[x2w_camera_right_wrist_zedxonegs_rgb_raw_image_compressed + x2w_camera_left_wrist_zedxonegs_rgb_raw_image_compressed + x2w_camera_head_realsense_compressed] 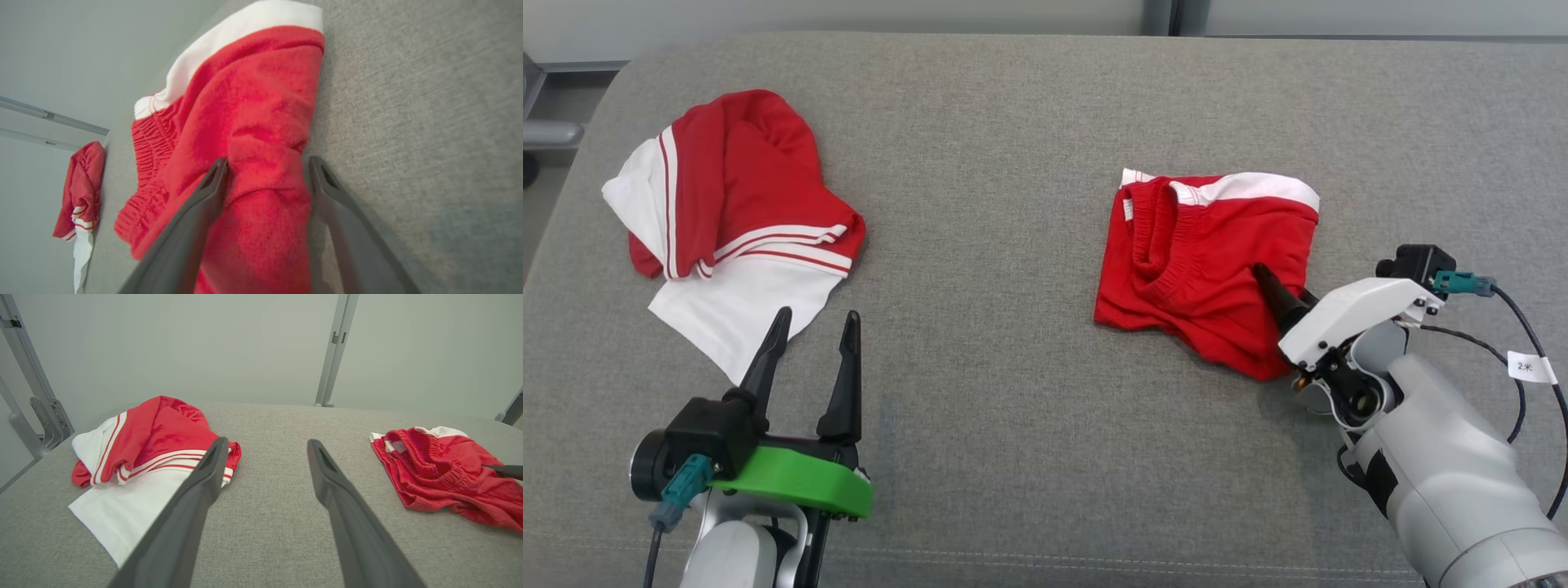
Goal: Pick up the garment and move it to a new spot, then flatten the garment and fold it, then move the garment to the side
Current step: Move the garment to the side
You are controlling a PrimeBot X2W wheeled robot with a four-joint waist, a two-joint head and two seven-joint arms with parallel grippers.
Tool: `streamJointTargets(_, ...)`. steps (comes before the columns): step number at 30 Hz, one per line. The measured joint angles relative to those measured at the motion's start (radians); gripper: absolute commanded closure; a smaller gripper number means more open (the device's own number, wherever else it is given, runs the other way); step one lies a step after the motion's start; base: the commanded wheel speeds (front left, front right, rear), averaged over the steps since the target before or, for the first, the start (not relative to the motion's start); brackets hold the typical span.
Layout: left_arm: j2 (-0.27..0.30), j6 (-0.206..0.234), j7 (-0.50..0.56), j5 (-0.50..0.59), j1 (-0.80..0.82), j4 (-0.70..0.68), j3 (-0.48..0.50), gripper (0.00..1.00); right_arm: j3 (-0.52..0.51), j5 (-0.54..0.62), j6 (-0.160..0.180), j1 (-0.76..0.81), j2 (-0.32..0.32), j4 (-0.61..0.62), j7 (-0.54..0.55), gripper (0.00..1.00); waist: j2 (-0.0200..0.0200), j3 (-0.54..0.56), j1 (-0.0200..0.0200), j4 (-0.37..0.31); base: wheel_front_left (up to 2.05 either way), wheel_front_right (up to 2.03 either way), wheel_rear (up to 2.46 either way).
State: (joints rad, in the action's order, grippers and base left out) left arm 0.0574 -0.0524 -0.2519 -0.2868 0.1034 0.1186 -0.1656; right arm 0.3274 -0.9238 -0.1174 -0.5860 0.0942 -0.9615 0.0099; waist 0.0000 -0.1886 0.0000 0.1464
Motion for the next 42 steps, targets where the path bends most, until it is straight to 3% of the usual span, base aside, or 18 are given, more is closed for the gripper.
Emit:
streamJointTargets(1, 0.0, 0.0, 0.0, 0.0, 0.0, 0.0, 0.0, 0.0, -0.001, -0.002, 0.0, -0.007, 0.0, -0.002, 0.0, 0.5, 0.0, 0.0, 0.0, 0.001, 0.0, 0.0, 0.0)
streamJointTargets(2, 0.0, 0.0, 0.0, 0.0, 0.0, 0.0, 0.0, 0.0, -0.001, -0.002, 0.0, -0.012, 0.0, -0.005, 0.0, 0.68, 0.0, 0.0, 0.0, 0.001, 0.0, 0.0, 0.0)
streamJointTargets(3, 0.0, 0.0, 0.0, 0.0, 0.0, 0.001, 0.001, 0.0, -0.001, -0.002, 0.0, -0.018, 0.0, -0.006, -0.001, 1.0, 0.0, 0.0, 0.0, 0.002, 0.0, 0.0, 0.0)
streamJointTargets(17, 0.0, 0.0, 0.0, 0.001, 0.0, -0.002, 0.018, 0.0, 0.049, 0.004, -0.006, -0.062, 0.02, 0.01, -0.023, 1.0, 0.0, 0.01, 0.0, -0.027, 0.0, 0.0, 0.0)
streamJointTargets(33, 0.0, -0.002, 0.0, 0.005, 0.004, -0.073, 0.017, 0.0, 0.115, 0.067, -0.006, -0.172, 0.278, 0.078, 0.0, 1.0, 0.0, -0.076, 0.0, -0.068, 0.0, 0.0, 0.0)
streamJointTargets(42, 0.0, -0.015, 0.0, 0.015, 0.072, -0.15, 0.008, 0.0, 0.112, 0.072, -0.006, -0.223, 0.384, 0.1, -0.001, 1.0, 0.0, -0.157, 0.0, -0.084, 0.0, 0.0, 0.0)
